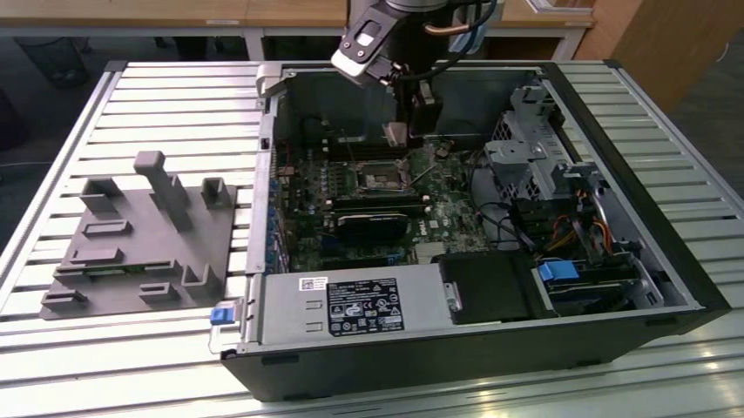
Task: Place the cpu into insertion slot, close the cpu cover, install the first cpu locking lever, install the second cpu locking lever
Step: 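Place the cpu into insertion slot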
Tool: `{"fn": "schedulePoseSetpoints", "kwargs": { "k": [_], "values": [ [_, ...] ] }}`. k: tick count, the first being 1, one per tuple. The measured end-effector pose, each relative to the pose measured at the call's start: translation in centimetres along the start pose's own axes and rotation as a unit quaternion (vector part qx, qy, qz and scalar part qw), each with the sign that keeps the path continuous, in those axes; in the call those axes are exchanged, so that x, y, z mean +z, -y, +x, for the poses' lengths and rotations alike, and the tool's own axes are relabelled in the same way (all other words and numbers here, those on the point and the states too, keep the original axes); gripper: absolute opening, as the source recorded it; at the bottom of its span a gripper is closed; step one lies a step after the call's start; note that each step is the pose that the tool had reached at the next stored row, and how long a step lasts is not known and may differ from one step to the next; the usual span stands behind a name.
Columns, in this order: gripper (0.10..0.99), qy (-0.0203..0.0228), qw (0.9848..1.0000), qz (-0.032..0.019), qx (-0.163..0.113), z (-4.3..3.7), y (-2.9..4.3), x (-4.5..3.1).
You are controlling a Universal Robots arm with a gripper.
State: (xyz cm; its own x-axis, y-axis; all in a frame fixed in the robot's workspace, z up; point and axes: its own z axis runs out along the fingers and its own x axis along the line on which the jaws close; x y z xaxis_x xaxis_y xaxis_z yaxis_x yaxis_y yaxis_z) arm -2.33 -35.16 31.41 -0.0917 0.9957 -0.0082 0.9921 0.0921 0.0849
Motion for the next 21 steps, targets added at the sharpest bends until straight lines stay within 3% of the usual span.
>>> {"fn": "schedulePoseSetpoints", "kwargs": {
  "k": [9,15,21],
  "values": [
    [0.541,0.0008,1.0,-0.0014,0.004,0.0,0.04,0.36],
    [0.541,0.0039,0.9995,-0.0044,0.032,0.03,0.1,0.84],
    [0.541,0.004,0.9995,-0.0044,0.033,0.12,0.77,1.14]
  ]
}}
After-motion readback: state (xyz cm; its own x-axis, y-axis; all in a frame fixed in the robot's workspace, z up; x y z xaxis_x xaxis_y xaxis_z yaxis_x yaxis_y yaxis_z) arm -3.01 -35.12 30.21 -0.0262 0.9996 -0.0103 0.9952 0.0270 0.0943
